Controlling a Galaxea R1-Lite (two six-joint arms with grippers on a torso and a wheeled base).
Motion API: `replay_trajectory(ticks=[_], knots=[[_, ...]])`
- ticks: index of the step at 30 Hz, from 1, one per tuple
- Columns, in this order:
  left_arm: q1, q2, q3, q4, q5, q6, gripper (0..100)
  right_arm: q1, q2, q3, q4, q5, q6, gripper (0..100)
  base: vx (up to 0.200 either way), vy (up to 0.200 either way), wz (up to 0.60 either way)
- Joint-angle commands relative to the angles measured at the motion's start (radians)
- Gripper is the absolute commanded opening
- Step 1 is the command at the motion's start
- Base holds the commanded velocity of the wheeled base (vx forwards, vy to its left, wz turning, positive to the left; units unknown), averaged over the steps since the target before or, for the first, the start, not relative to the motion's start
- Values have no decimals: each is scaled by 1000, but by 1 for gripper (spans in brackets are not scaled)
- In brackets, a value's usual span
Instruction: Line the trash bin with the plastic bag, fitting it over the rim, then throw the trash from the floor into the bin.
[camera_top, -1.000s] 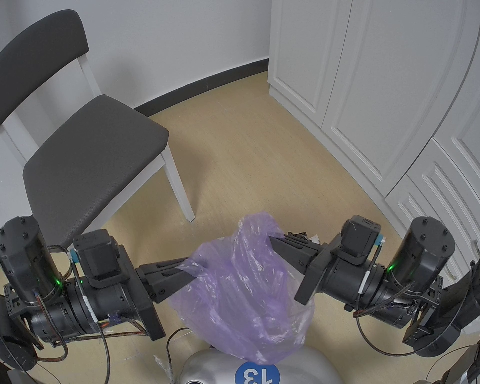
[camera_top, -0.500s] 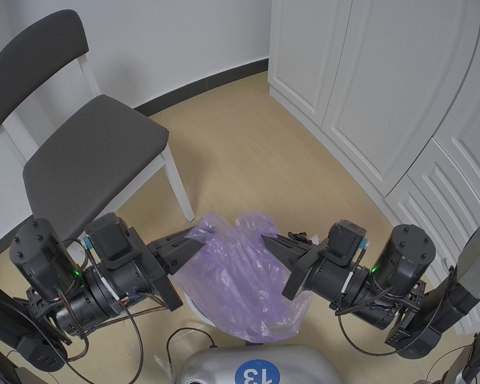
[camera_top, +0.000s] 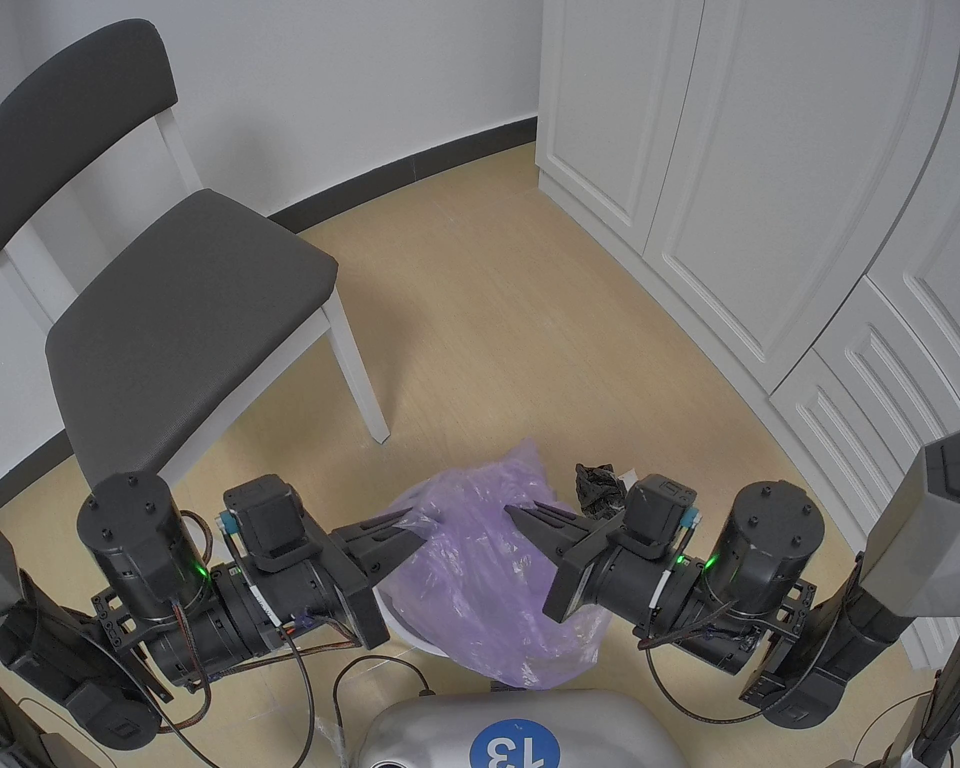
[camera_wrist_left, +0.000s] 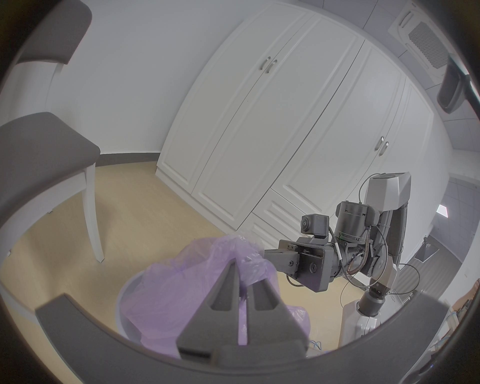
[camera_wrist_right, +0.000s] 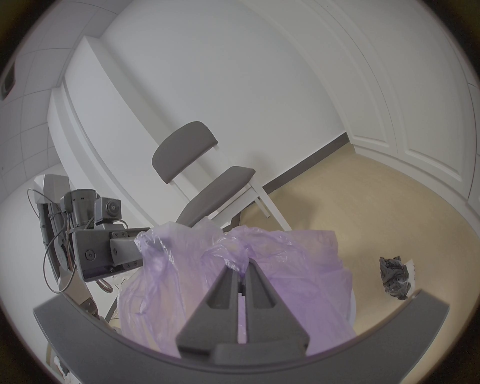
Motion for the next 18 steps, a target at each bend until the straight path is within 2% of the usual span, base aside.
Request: replay_trajectory(ticks=[1, 18], knots=[[0, 17, 2, -2, 0, 0, 0, 6, 21, 4, -1, 0, -2, 0, 0, 0, 0], [3, 75, -1, -8, -1, -4, 0, 15, 78, 6, -27, 0, -9, 0, 0, 0, 0]])
